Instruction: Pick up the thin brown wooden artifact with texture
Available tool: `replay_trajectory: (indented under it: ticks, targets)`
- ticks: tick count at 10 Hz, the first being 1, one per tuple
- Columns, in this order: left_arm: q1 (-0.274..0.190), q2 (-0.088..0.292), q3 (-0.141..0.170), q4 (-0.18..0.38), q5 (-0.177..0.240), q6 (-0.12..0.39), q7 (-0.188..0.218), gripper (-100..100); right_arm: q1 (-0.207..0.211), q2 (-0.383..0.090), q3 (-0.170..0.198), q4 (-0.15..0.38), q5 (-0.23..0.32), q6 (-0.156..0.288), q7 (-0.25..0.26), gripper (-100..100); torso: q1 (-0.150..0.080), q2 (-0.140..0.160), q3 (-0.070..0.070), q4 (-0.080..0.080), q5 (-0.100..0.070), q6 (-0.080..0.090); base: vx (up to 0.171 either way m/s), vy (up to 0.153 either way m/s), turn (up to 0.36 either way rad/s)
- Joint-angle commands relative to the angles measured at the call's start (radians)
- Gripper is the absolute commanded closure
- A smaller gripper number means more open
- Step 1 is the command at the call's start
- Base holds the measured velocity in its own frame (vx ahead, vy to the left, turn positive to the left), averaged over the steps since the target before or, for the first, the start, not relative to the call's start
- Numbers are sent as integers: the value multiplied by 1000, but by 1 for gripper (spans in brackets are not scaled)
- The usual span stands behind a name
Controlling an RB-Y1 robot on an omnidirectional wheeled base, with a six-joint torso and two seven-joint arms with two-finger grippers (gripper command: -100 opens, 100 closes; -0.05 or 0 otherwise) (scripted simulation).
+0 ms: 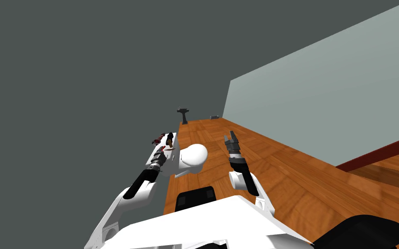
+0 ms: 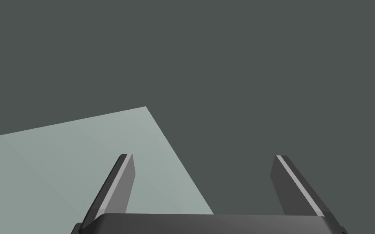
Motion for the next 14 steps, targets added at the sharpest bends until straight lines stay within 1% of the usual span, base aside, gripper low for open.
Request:
replay_trajectory:
  ticks: [1, 2, 3, 4, 5, 6, 7, 8, 9, 10, 11, 12, 13, 14]
  targets:
    - [-9, -2, -5, 0, -1, 40, 4, -100, 0, 0, 0, 0, 0, 0, 0, 0, 0, 0, 0, 0, 0, 0, 24, 13, -18]
    - [-22, -2, -16, 8, 0, 73, 11, -100, 0, 0, 0, 0, 0, 0, 0, 0, 0, 0, 0, 0, 0, 0, 32, 25, -37]
    - [-22, -2, -16, 8, 0, 86, 11, -100, 0, 0, 0, 0, 0, 0, 0, 0, 1, -1, 0, 0, 0, 0, 26, 22, -20]
    - [-36, -2, -27, 15, 1, 121, 18, -100, 0, 0, 0, 0, 0, 0, 0, 0, 1, 0, 0, 0, 0, 0, 28, 31, -35]
    - [-36, -2, -27, 15, 1, 132, 18, -100, 0, 0, 0, 0, 0, 0, 0, 0, 1, 0, 0, 0, 0, 0, 27, 25, -19]
    - [-50, -2, -40, 23, 1, 168, 24, -100, 0, 0, 0, 0, 0, 0, 0, 0, 1, 0, 0, 0, 0, 0, 42, 29, -28]
    - [-50, -2, -40, 23, 1, 178, 24, -100, 0, 0, 0, 0, 0, 0, 0, 0, 1, -1, -1, 0, 0, 0, 41, 27, -22]
    - [-64, -2, -53, 30, 1, 215, 30, -100, 0, 0, 0, 0, 0, 0, 0, 0, 1, -1, -1, 0, 0, 0, 45, 39, -35]
    - [-64, -2, -53, 30, 1, 222, 30, -100, 0, 0, 0, 0, 0, 0, 0, 0, 2, -1, -1, 0, 0, 0, 40, 43, -20]
    - [-79, -1, -67, 37, 1, 260, 36, -100, 0, 0, 0, 0, 0, 0, 0, 0, 2, -1, -1, 0, 0, 0, 50, 43, -28]
    - [-79, -1, -67, 37, 1, 265, 36, -100, 0, 0, 0, 0, 0, 0, 0, 0, 2, -2, -1, 0, 0, 0, 42, 35, -24]
    - [-93, -1, -81, 44, 1, 303, 41, -100, 0, 0, 0, 0, 0, 0, 0, 0, 1, -1, -1, 0, 0, 0, 47, 33, -37]
    - [-93, -1, -81, 44, 1, 308, 41, -100, 0, 0, 0, 0, 0, 0, 0, 0, 1, -2, -1, 0, 0, 0, 45, 34, -18]
    - [-108, 0, -95, 51, 1, 346, 46, -100, 0, 0, 0, 0, 0, 0, 0, 0, 1, -1, -1, 0, 0, 0, 45, 46, -41]
